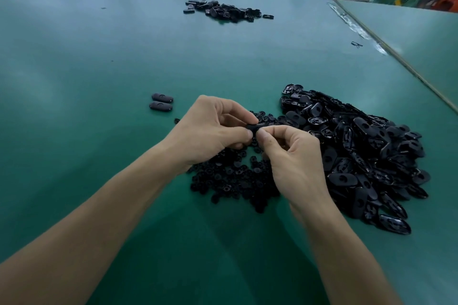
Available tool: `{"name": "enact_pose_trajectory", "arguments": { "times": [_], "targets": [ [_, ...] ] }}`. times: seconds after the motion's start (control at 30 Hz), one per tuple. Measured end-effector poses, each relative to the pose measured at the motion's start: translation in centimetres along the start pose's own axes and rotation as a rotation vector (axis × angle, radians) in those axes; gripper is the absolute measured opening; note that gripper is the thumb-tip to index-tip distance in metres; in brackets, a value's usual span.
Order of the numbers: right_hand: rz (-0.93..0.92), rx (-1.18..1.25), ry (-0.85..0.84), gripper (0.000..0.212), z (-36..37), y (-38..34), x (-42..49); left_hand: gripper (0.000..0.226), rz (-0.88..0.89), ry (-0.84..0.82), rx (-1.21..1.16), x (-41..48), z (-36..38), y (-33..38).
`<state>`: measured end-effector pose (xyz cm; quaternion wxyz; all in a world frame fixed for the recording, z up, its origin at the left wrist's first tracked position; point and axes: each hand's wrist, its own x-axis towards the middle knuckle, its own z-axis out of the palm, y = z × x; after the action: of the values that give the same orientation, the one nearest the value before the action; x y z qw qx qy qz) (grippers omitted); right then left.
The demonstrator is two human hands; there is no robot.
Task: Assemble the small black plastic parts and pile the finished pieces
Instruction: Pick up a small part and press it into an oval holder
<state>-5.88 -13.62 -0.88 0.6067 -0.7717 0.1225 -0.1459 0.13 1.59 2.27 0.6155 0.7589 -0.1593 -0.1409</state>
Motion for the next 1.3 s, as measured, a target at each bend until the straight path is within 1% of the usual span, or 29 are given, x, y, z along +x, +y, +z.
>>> {"name": "enact_pose_trajectory", "arguments": {
  "times": [0.13,0.23,0.3,0.47,0.57,0.67,0.8,0.97,1.03,1.13,1.2,1.3],
  "targets": [
    [-0.012,-0.07,0.074,0.01,0.2,0.0,-0.2,0.016,0.037,0.064,0.151,0.0,0.7,-0.5],
    [-0.114,-0.153,0.147,0.008,0.3,-0.3,-0.7,0.022,0.101,0.108,0.215,-0.1,1.4,-0.9],
    [-0.2,-0.214,0.17,0.006,0.5,-0.7,-1.0,0.022,0.12,0.128,0.21,0.0,1.6,-1.1],
    [-0.387,-0.384,0.163,0.017,1.0,-1.0,-1.6,0.014,0.116,0.132,0.132,0.4,1.1,-1.5],
    [-0.426,-0.397,0.138,0.02,1.3,-1.0,-1.8,0.019,0.112,0.113,0.091,0.6,0.7,-1.6],
    [-0.384,-0.326,0.105,0.019,1.0,-0.8,-1.5,0.02,0.089,0.081,0.059,0.8,0.3,-1.6],
    [-0.281,-0.216,0.087,0.02,0.3,-0.7,-0.8,0.02,0.046,-0.024,-0.007,0.7,-0.3,-1.3],
    [-0.072,0.029,-0.07,0.011,-0.5,-0.5,0.0,0.013,0.025,-0.094,0.0,0.6,-0.8,-0.9],
    [-0.038,0.081,-0.099,0.007,-0.7,-0.6,0.1,0.012,0.021,-0.112,0.002,0.6,-1.0,-0.7],
    [-0.009,0.176,-0.166,0.008,-1.0,-0.7,0.1,0.013,0.013,-0.127,-0.016,0.5,-1.2,-0.6],
    [-0.002,0.191,-0.174,0.008,-1.1,-0.8,0.0,0.014,0.011,-0.121,-0.022,0.5,-1.2,-0.7],
    [-0.006,0.125,-0.134,0.009,-1.0,-0.5,0.1,0.016,0.016,-0.11,0.002,0.5,-1.0,-0.9]
  ]
}}
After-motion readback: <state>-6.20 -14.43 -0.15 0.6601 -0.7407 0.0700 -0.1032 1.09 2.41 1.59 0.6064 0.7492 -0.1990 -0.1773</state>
